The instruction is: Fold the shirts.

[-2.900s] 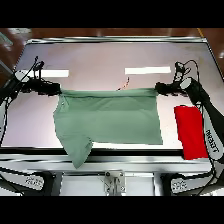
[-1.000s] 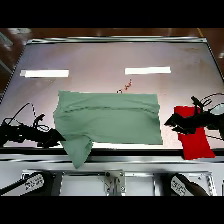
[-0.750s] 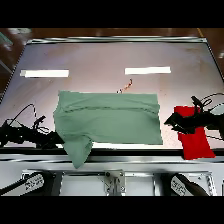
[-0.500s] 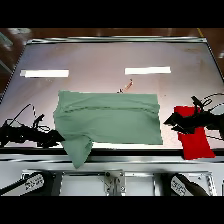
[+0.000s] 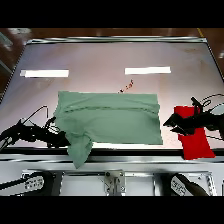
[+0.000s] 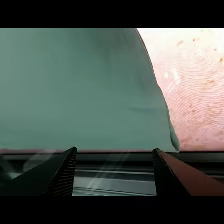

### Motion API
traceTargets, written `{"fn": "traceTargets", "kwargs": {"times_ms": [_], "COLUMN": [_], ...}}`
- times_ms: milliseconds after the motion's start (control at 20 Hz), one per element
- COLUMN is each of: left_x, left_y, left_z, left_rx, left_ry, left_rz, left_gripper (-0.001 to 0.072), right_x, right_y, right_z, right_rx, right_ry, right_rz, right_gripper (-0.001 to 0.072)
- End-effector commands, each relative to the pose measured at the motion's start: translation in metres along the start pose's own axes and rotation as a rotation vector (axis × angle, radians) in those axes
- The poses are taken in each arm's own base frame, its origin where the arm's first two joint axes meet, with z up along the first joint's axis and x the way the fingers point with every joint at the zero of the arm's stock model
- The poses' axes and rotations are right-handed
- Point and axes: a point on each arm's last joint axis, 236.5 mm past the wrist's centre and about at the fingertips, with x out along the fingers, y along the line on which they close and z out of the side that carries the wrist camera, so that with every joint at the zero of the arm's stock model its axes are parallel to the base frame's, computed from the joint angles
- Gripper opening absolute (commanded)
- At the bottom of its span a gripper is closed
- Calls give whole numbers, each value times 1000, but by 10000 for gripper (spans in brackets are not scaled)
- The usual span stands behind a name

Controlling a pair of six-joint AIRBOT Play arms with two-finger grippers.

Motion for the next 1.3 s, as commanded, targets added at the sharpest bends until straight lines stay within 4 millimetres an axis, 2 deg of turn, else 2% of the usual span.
{"fn": "traceTargets", "kwargs": {"times_ms": [0,100,250,300,500,650,850,1000,1100,1250], "left_x": [1,-4,-15,-19,-29,-29,-29,-29,-29,-42], "left_y": [-9,-15,-24,-27,-34,-37,-37,-37,-37,-44], "left_z": [-3,-3,0,1,1,-5,-6,-5,-4,11], "left_rx": [12,29,71,83,116,119,119,119,121,155], "left_ry": [29,31,9,-2,-33,-7,-6,-6,-12,-57], "left_rz": [-22,-29,-33,-33,-32,-43,-43,-43,-41,-32], "left_gripper": [34,35,35,34,34,35,35,34,34,33], "right_x": [-1,0,21,29,59,75,87,90,89,72], "right_y": [-14,-35,-34,-38,-46,-37,-43,-45,-34,-1], "right_z": [-18,-36,-58,-61,-57,-45,-49,-41,-42,-40], "right_rx": [-14,-18,14,30,129,197,222,239,219,52], "right_ry": [76,148,201,197,146,131,174,140,149,170], "right_rz": [-56,-136,-89,-91,-75,-6,-9,-9,36,161], "right_gripper": [588,589,592,674,674,674,656,427,76,58]}}
